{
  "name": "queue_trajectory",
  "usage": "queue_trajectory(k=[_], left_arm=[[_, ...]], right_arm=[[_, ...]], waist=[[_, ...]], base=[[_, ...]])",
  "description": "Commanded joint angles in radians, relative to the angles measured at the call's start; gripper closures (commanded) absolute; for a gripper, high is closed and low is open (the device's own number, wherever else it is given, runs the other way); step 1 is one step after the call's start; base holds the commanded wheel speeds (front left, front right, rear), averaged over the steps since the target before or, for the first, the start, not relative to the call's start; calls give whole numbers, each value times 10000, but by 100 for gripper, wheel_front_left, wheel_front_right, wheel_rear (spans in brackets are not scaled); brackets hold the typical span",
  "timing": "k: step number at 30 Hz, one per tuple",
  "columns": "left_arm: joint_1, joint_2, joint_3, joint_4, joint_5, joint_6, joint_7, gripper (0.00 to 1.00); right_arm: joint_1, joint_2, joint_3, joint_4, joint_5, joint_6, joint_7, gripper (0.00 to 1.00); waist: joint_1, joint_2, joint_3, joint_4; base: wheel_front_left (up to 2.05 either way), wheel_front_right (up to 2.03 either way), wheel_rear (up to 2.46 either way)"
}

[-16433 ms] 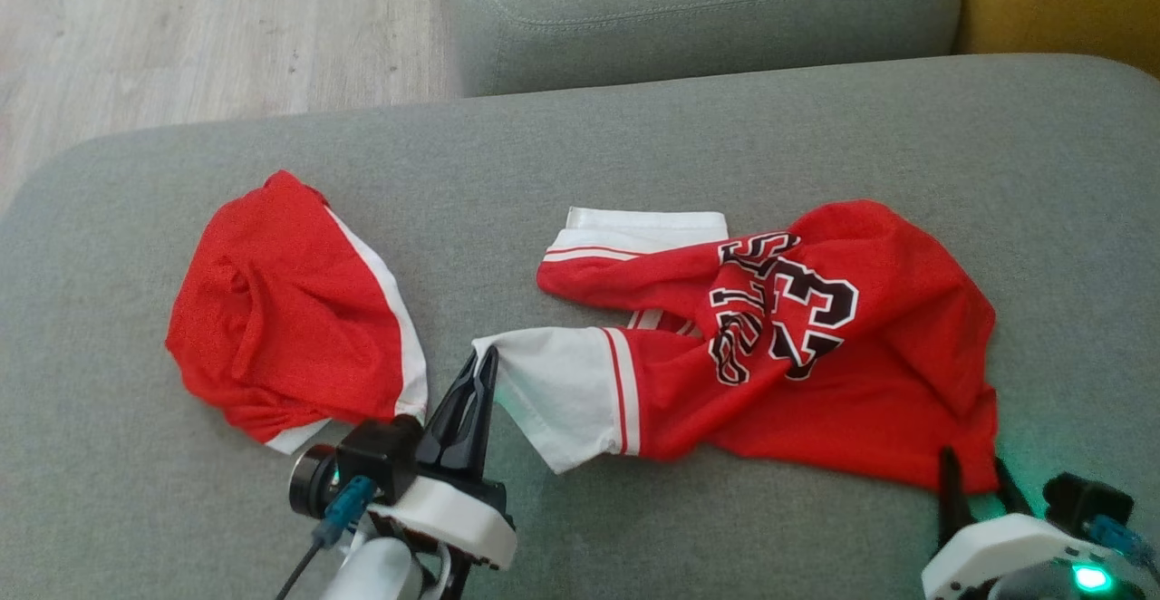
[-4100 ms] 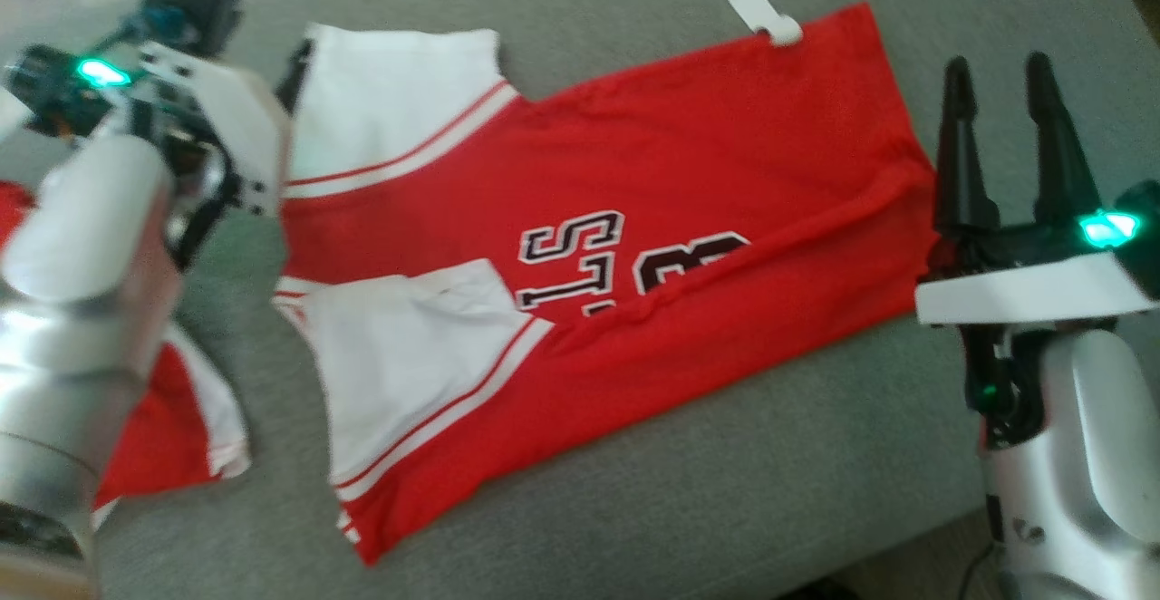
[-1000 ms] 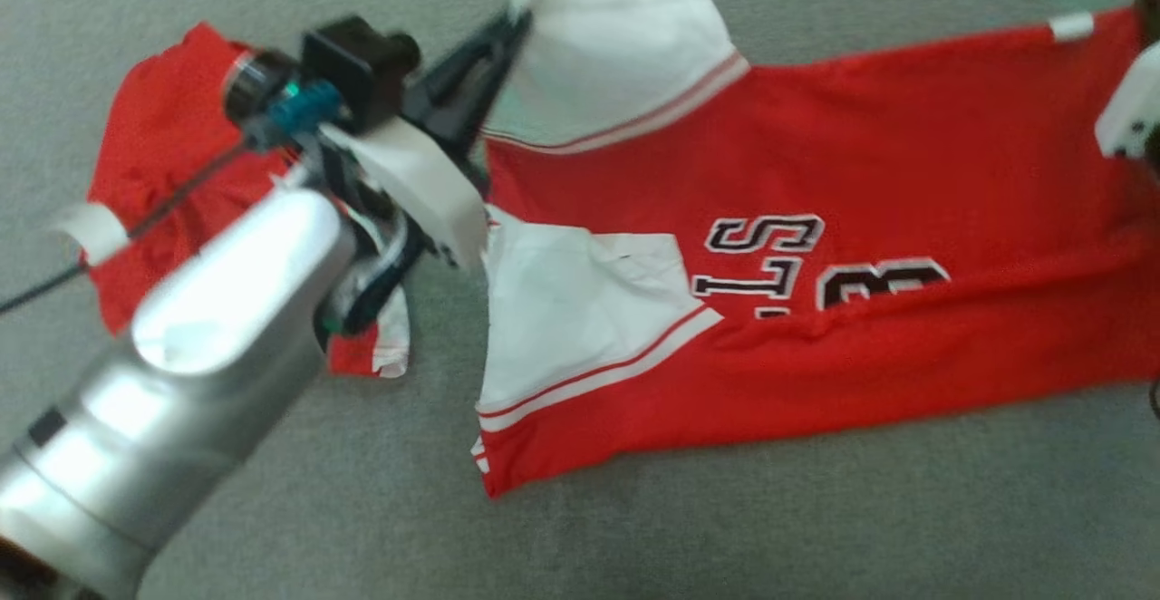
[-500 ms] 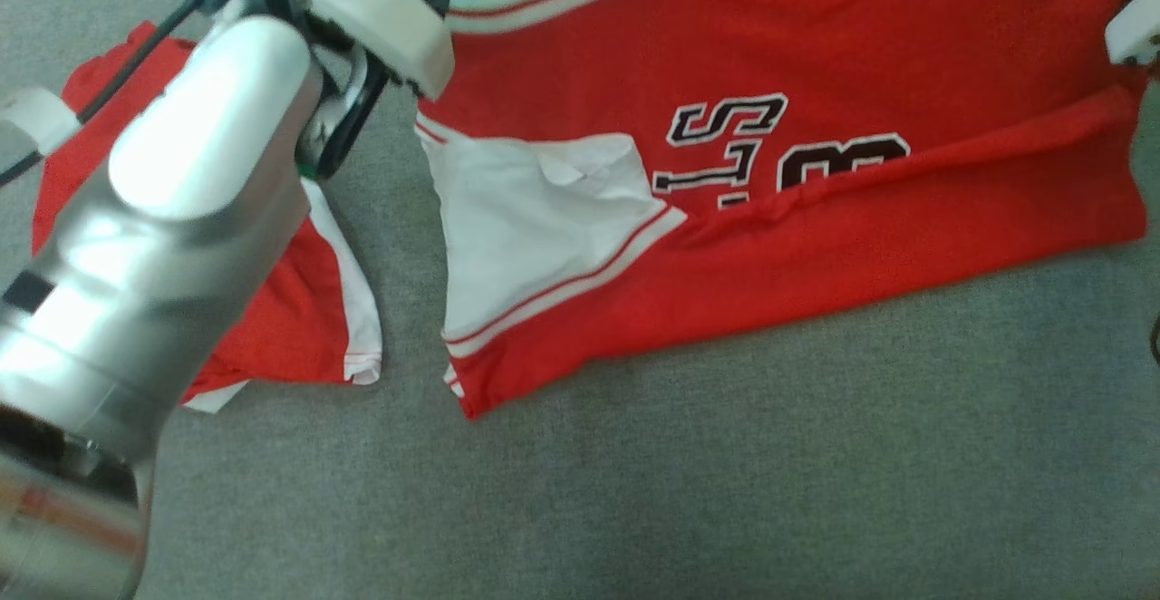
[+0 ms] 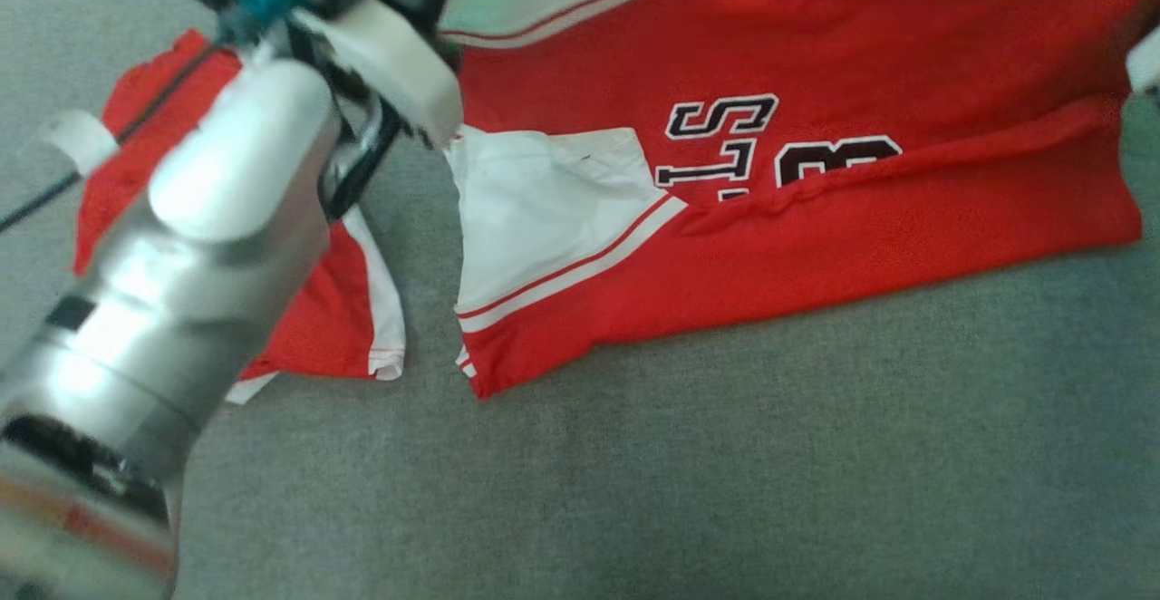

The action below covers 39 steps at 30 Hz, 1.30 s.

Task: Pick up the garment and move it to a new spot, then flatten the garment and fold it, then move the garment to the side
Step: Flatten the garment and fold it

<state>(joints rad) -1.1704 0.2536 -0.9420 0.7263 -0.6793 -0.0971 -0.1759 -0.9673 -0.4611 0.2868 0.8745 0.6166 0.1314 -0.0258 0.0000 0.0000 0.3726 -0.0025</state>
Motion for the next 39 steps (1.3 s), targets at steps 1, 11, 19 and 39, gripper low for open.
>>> queue_trajectory(k=[1, 11, 19, 39], left_arm=[[119, 504, 138, -512, -225, -105, 209, 100], [2323, 1997, -754, -4094, -1407, -98, 3109, 100], [3575, 3357, -1209, -7137, -2573, 600, 5481, 100], [3764, 3292, -1898, -6717, -1614, 1141, 5565, 0]], right_arm=[[406, -417, 202, -273, 464, -7, 168, 100], [2082, -1557, 1426, -1078, 2003, -7, 2071, 100], [2982, -2894, 2830, -1762, 2044, -7, 3374, 100], [3041, -2843, 3367, -1527, 2908, -7, 4389, 0]], waist=[[0, 0, -248, 138], [0, 0, -1052, 374], [0, 0, -1339, 330], [0, 0, -1427, 84]], base=[[0, 0, 0], [0, 0, 0], [0, 0, 0], [0, 0, 0]])
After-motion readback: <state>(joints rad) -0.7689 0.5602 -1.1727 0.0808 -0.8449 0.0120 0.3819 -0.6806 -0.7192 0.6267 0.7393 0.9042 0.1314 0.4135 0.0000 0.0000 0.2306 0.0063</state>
